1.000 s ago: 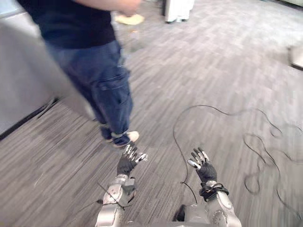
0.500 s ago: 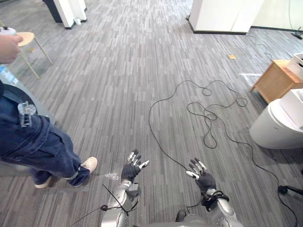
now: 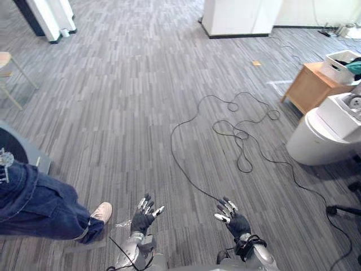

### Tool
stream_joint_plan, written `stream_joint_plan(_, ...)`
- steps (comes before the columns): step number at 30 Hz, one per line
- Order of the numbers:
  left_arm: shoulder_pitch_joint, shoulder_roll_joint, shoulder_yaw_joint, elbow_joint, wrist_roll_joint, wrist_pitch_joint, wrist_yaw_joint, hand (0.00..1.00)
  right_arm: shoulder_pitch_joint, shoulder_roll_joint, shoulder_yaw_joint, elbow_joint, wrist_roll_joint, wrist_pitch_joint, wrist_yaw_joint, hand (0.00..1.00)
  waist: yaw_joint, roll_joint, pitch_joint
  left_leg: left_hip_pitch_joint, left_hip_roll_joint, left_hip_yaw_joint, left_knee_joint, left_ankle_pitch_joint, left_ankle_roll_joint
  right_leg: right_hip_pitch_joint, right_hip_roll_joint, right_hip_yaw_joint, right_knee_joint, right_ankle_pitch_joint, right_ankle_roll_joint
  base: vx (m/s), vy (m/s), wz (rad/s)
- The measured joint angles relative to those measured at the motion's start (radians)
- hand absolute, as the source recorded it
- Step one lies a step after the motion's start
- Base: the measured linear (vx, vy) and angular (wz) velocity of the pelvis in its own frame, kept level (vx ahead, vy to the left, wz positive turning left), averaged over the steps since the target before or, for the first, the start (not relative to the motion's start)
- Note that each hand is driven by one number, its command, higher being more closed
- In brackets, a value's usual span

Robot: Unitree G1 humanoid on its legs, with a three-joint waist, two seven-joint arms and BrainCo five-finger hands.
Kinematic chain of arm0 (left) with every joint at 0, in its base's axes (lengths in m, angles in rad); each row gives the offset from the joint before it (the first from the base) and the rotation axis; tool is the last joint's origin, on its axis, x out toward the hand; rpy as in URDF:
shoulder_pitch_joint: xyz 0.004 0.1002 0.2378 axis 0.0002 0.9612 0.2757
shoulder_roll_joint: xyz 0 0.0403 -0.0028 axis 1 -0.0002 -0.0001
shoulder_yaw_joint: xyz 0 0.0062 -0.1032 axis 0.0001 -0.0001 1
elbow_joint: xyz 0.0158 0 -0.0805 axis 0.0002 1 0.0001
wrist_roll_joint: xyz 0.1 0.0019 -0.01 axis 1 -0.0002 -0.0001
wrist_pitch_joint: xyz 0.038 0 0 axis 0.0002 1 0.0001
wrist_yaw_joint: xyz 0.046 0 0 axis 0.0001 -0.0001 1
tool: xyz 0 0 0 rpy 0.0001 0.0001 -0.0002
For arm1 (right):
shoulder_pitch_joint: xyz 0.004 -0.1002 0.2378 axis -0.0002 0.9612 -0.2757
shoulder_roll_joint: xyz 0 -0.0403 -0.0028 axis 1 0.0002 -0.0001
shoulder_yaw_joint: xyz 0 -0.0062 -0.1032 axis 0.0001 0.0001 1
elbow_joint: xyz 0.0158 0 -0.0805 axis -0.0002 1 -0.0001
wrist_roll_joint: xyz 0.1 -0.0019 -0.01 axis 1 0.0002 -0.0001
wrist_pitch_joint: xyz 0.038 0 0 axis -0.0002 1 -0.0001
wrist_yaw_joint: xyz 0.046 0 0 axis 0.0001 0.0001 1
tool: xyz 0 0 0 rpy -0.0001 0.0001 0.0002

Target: Organize washtable

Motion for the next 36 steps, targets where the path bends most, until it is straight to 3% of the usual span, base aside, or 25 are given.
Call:
stream_joint_plan(3, -0.002, 0.01, -0.007, -0.002, 0.003, -0.005, -0.002, 0.0, -0.008, 0.002, 0.0, 0.007, 0.001, -0.001, 0.001, 0.0, -0.002, 0.004, -0.02, 0.018, -0.019, 0.01, -0.082, 0.05, -0.001, -0.021, -0.011, 0.011, 0.0, 0.0, -0.004, -0.04, 0.001, -0.04)
stream_joint_plan(7, -0.004, -0.002, -0.034, -0.002, 0.023, -0.012, -0.001, 0.0, -0.011, 0.0, 0.002, 0.062, -0.001, -0.001, 0.0, 0.0, -0.004, 0.023, -0.033, 0.046, -0.002, 0.024, -0.16, 0.089, -0.025, -0.044, 0.008, 0.033, 0.0, 0.008, 0.007, -0.03, -0.059, -0.16)
stream_joint_plan(8, -0.003, 0.007, -0.056, 0.001, 0.033, -0.013, 0.001, 0.0, -0.006, -0.009, 0.088, 0.11, -0.002, -0.002, 0.0, 0.0, -0.029, -0.005, -0.1, 0.097, 0.001, 0.037, -0.286, 0.151, -0.042, -0.028, 0.025, 0.034, -0.068, 0.054, 0.011, -0.01, -0.016, -0.1)
stream_joint_plan(15, -0.008, 0.009, -0.055, 0.001, 0.024, -0.013, 0.002, 0.0, -0.01, -0.009, 0.075, 0.11, 0.0, -0.002, -0.007, 0.0, -0.028, -0.006, -0.101, 0.09, 0.0, 0.03, -0.289, 0.151, -0.043, -0.037, 0.022, 0.021, -0.068, 0.054, 0.012, 0.0, 0.0, 0.03)
stream_joint_plan(21, -0.056, 0.032, -0.016, 0.017, -0.007, -0.015, 0.027, 0.0, -0.094, -0.008, -0.029, 0.184, 0.023, -0.01, -0.08, 0.0, -0.022, -0.011, -0.104, 0.083, 0.0, 0.043, -0.324, 0.168, -0.049, -0.062, 0.024, 0.016, -0.07, 0.06, 0.012, -0.01, -0.005, -0.01)
stream_joint_plan(24, -0.145, 0.06, 0.04, 0.184, -0.006, -0.023, 0.045, 0.0, -0.171, -0.026, -0.126, 0.329, 0.029, -0.026, -0.141, 0.0, 0.004, -0.01, -0.104, 0.1, 0.001, 0.077, -0.333, 0.168, -0.049, -0.061, 0.028, 0.035, -0.093, 0.08, 0.016, -0.02, -0.01, -0.33)
stream_joint_plan(27, -0.193, 0.071, 0.09, 0.384, -0.006, -0.034, 0.065, 0.0, -0.215, -0.044, -0.179, 0.461, 0.012, -0.037, -0.18, 0.0, 0.002, -0.009, -0.103, 0.11, 0.002, 0.114, -0.341, 0.168, -0.049, -0.058, 0.03, 0.04, -0.12, 0.103, 0.015, -0.01, -0.011, -0.35)
stream_joint_plan(32, -0.223, 0.041, 0.156, 0.734, 0.015, -0.037, 0.069, 0.0, -0.199, -0.033, -0.275, 0.707, -0.125, -0.045, -0.201, 0.0, -0.004, -0.011, -0.085, 0.156, 0.005, 0.136, -0.358, 0.166, -0.048, -0.027, 0.036, 0.043, -0.128, 0.106, 0.017, -0.02, -0.015, -0.12)
stream_joint_plan(36, -0.214, 0.033, 0.273, 0.838, 0.037, -0.031, 0.072, 0.0, -0.155, -0.016, -0.372, 0.749, -0.196, -0.04, -0.218, 0.0, -0.005, -0.01, -0.08, 0.16, 0.006, 0.136, -0.358, 0.166, -0.048, -0.023, 0.035, 0.035, -0.128, 0.105, 0.017, -0.07, -0.03, 0.02)
